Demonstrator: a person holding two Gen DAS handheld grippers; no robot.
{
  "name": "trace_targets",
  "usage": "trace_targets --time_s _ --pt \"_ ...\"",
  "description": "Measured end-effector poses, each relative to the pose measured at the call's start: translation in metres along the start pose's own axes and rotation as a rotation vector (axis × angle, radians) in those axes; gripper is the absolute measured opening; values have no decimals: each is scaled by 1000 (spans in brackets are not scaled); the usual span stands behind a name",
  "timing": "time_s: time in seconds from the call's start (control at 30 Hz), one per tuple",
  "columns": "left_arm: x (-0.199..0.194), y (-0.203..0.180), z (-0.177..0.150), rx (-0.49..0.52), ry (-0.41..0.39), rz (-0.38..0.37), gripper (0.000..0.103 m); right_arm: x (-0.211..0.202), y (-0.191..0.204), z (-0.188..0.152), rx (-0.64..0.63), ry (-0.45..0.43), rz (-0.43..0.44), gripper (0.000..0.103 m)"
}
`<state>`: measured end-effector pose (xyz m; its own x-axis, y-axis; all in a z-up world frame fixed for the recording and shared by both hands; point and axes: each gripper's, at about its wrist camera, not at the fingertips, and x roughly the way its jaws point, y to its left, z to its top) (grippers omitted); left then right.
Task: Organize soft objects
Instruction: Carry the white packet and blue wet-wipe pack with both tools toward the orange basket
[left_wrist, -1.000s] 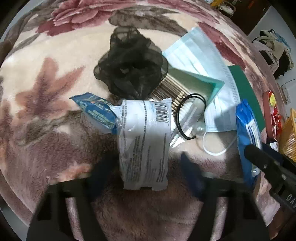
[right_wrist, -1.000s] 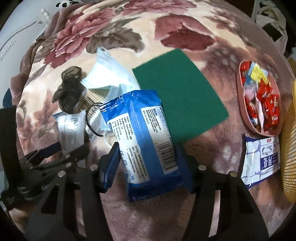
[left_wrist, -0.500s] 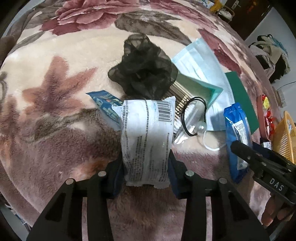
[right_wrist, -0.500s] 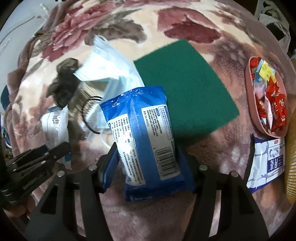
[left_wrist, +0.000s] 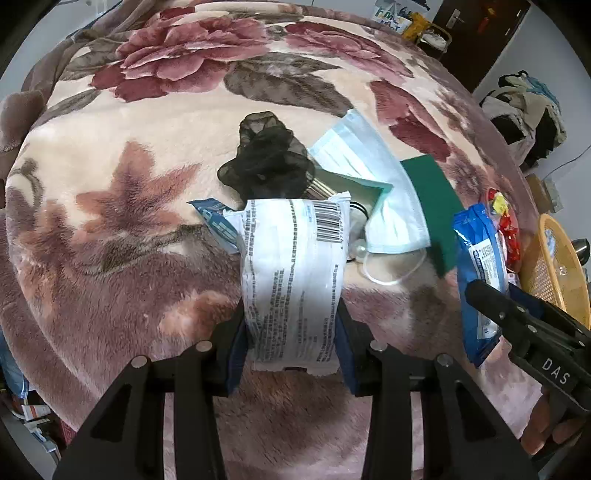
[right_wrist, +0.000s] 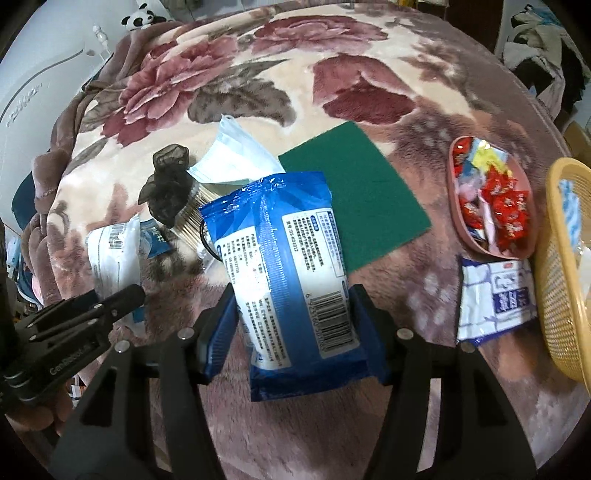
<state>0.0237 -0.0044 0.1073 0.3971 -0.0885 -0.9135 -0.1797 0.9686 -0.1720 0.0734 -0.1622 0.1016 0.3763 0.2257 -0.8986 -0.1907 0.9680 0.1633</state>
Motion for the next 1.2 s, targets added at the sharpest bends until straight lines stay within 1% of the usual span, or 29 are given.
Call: trace_targets --time_s 0.47,0.9,1.2 --pt "-26 -31 -10 48 -35 -15 43 -42 -18 -12 35 -68 -15 60" --pt "-40 -81 -12 132 -59 -41 43 -76 -54 -24 95 -123 -44 60" --pt "-40 -117 -12 184 -54 -64 43 -94 -83 -29 140 -151 -62 60"
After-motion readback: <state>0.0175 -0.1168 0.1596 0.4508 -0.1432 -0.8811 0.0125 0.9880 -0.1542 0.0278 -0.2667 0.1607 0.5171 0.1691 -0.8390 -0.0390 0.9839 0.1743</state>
